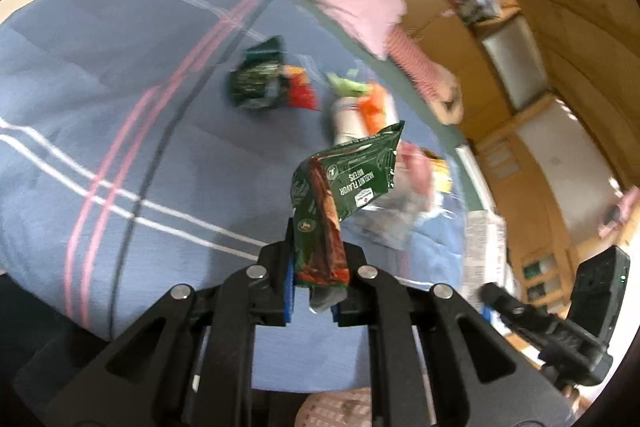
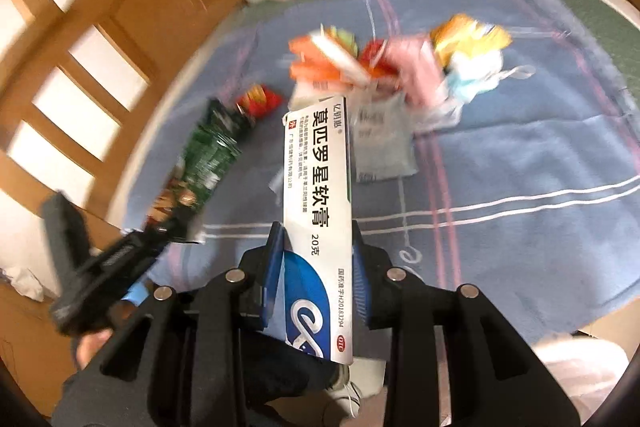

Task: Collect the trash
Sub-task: 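Drop the ointment box into the wastebasket with the right gripper while the left carries the green bag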

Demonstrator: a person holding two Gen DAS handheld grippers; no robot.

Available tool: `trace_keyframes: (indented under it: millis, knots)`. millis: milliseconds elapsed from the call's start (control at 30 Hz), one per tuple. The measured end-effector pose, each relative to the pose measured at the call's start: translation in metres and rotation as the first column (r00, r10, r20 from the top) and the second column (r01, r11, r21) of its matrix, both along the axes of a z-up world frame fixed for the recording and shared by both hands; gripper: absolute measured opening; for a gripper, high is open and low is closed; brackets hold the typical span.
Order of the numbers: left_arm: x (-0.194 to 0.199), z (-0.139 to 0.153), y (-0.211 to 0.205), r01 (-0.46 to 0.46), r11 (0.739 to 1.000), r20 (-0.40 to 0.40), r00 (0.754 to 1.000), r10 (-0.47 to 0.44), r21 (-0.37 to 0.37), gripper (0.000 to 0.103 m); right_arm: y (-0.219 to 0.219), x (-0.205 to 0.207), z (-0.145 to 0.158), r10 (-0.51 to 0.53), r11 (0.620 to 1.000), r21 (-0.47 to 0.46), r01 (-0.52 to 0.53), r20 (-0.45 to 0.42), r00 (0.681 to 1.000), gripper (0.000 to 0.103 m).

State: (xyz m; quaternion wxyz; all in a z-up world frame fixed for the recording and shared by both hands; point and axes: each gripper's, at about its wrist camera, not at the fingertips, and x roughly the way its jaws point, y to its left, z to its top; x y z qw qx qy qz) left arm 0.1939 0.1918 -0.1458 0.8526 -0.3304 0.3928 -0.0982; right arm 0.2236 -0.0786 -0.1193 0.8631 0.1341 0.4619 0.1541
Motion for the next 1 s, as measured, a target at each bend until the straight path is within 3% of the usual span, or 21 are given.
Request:
trace_keyframes:
  millis: [167,300,333,400,433,467,567,667,700,767,833,900,967,1000]
  knots:
    - [-0.009,0.014,-0.022,0.091,0.995,0.078,0.993,-0.093,0.038,0.014,-0.044,-0.064,0.039,-0.036,0.997,-0.058,0.043,0.110,0.993,0.032]
    - [-0.014,0.016,-0.034,0.128,0.990,0.080,0.988,-0.132,0.053,0.014,-0.072,-0.110,0.031,-0.056,0.978,-0.199,0.064,0.046,0.997,0.035]
    - [-0.015,0.016,-0.037,0.137,0.989,0.079,0.987,-0.141,0.054,0.014,-0.074,-0.117,0.026,-0.061,0.971,-0.229,0.066,0.028,0.998,0.040]
    - [-0.018,0.016,-0.043,0.150,0.987,0.080,0.985,-0.155,0.060,0.014,-0.079,-0.134,0.021,-0.061,0.961,-0.268,0.062,0.014,0.998,0.064]
    - [-0.020,0.017,-0.047,0.159,0.985,0.081,0.983,-0.164,0.068,0.014,-0.083,-0.141,0.023,-0.080,0.960,-0.266,0.086,0.032,0.996,0.081]
    - [-0.022,0.017,-0.051,0.167,0.983,0.084,0.981,-0.173,0.073,0.014,-0.091,-0.146,0.027,-0.109,0.962,-0.243,0.122,0.064,0.992,0.084]
    - [-0.037,0.024,-0.064,0.190,0.979,0.117,0.973,-0.198,0.076,0.014,-0.111,-0.149,0.038,-0.199,0.971,-0.112,0.212,0.113,0.973,0.084]
    - [-0.063,0.037,-0.079,0.258,0.966,0.174,0.950,-0.258,0.025,0.014,-0.129,-0.153,0.048,-0.278,0.960,0.012,0.279,0.153,0.948,0.084]
    - [-0.069,0.041,-0.088,0.299,0.954,0.182,0.938,-0.297,0.016,0.014,-0.135,-0.155,0.052,-0.300,0.954,0.035,0.299,0.170,0.939,0.084]
    - [-0.085,0.049,-0.118,0.425,0.905,0.190,0.887,-0.422,0.027,0.014,-0.145,-0.159,0.059,-0.355,0.935,0.082,0.346,0.214,0.910,0.084]
    - [-0.099,0.052,-0.153,0.551,0.833,0.186,0.815,-0.549,0.045,0.014,-0.156,-0.164,0.064,-0.393,0.919,0.132,0.371,0.236,0.889,0.084]
    - [-0.114,0.047,-0.194,0.675,0.734,0.158,0.719,-0.677,0.075,0.014,-0.167,-0.169,0.068,-0.426,0.903,0.180,0.391,0.247,0.870,0.084]
    - [-0.123,0.038,-0.221,0.741,0.662,0.117,0.652,-0.749,0.113,0.016,-0.173,-0.169,0.070,-0.444,0.895,0.180,0.409,0.244,0.862,0.084]
    - [-0.127,0.033,-0.232,0.763,0.632,0.092,0.625,-0.775,0.135,0.021,-0.174,-0.170,0.069,-0.445,0.894,0.171,0.414,0.245,0.861,0.084]
